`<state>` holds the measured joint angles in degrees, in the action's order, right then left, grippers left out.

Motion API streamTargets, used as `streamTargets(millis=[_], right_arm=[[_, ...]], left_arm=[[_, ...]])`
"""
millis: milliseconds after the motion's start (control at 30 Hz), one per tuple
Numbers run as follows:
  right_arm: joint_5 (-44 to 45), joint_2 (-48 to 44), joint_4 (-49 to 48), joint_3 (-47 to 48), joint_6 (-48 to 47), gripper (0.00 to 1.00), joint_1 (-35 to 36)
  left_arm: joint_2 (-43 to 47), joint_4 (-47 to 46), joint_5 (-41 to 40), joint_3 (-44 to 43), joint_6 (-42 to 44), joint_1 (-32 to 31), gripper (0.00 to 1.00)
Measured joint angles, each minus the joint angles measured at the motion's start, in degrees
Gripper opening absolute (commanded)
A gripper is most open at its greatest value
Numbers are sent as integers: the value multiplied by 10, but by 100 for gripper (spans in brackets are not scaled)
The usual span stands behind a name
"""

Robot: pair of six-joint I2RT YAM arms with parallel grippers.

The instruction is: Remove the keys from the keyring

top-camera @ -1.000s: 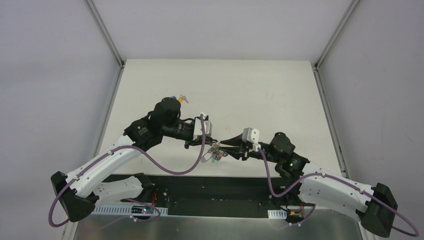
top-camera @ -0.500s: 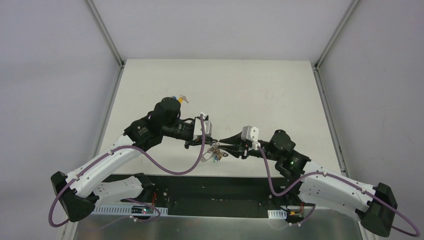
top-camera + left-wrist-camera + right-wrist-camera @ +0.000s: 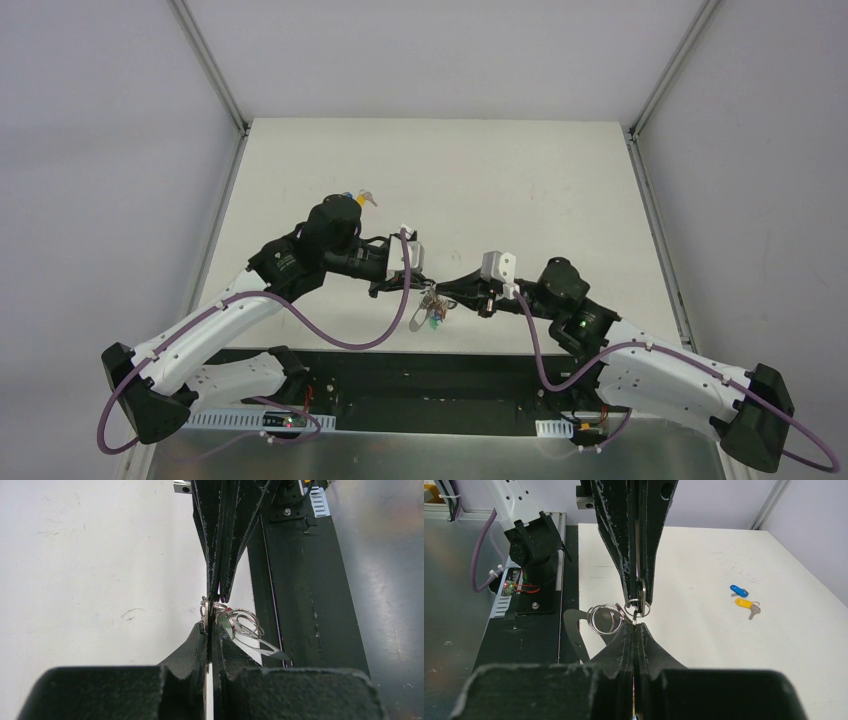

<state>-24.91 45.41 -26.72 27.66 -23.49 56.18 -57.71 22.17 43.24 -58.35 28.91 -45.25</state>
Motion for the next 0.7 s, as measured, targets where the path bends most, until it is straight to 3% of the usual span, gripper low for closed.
streamTargets(millis=[700], right_arm=[[20,23,-30,-42,3,2,0]], left_arm=[[0,4,0,0,0,0,0]])
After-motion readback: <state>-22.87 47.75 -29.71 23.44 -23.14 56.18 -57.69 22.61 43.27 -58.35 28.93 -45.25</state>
